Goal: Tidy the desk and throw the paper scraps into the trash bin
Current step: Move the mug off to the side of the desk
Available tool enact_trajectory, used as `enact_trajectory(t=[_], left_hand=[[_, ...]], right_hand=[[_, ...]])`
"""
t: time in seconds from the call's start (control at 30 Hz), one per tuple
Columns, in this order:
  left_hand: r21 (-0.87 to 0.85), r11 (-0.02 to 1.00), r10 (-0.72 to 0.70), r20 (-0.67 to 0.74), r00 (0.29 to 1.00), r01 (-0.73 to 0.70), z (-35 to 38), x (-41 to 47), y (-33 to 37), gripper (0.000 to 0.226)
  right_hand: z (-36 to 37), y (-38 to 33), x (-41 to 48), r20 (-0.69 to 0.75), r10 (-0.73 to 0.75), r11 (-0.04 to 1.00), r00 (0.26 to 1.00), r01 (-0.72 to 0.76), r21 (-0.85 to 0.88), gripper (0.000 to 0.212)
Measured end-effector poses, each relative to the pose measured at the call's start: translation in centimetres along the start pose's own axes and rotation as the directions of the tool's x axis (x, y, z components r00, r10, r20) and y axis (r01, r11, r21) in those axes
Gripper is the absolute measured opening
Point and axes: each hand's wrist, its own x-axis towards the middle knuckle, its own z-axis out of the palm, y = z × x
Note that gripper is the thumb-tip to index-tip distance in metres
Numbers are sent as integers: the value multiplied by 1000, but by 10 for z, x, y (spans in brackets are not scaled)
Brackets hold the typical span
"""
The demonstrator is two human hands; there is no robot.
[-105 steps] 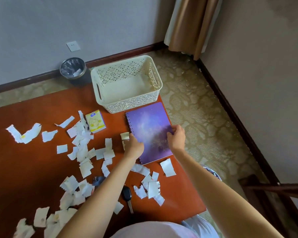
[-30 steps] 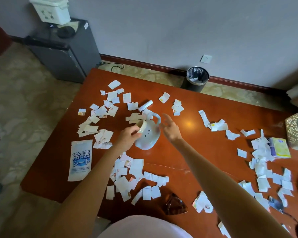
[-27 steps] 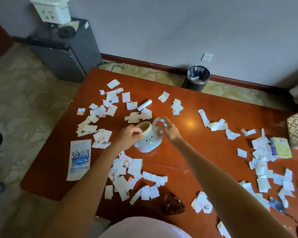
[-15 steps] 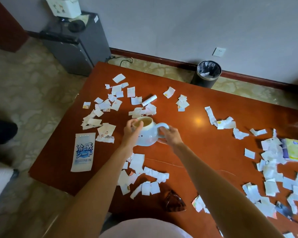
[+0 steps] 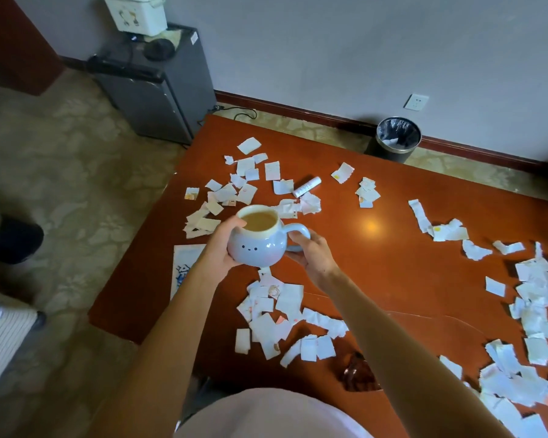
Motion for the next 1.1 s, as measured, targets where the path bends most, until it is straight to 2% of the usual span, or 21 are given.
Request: enact_trajectory(t=[0.07, 0.2, 0.27, 0.37, 0.5, 0.57, 0.67, 0.77, 0.87, 0.97, 1.1], left_hand=[[11, 999, 42, 8, 999, -42, -22, 4, 10, 43], [33, 989, 140, 31, 990, -141, -74, 16, 42, 49], [41, 986, 162, -6, 987, -162, -104, 25, 58, 43], [60, 989, 142, -85, 986, -138, -148, 43, 75, 55], [93, 989, 126, -160, 979, -112, -189, 64, 91, 58], [77, 993, 102, -181, 978, -90, -204, 77, 94, 63], [88, 993, 95, -200, 975, -79, -215, 95, 96, 41], [75, 995, 85, -206, 975, -71, -216, 109, 103, 40], [82, 995, 67, -202, 977, -51, -217, 124, 109, 50], [104, 994, 42, -180, 983, -24, -214, 133, 112, 47], [104, 994, 28, -131, 991, -14, -199, 140, 114, 41]], right_hand=[[27, 2, 9, -17, 40, 999, 999, -40, 15, 30], [90, 1, 28, 1, 103, 994, 995, -103, 24, 30], [124, 2, 38, 29, 113, 993, 993, -111, -51, 31], [173, 8, 57, 42, 118, 979, 992, -110, -173, 30], [219, 20, 85, 27, 112, 936, 993, -96, -340, 27], [231, 23, 96, 20, 97, 900, 995, -79, -429, 26], [241, 21, 109, 20, 81, 872, 997, -61, -486, 29], [247, 15, 121, 17, 73, 857, 997, -54, -513, 39], [250, 15, 131, 15, 64, 853, 998, -47, -519, 45], [249, 16, 135, -39, 39, 873, 998, -53, -484, 48], [240, 20, 144, -133, -31, 880, 991, -36, -473, 37]])
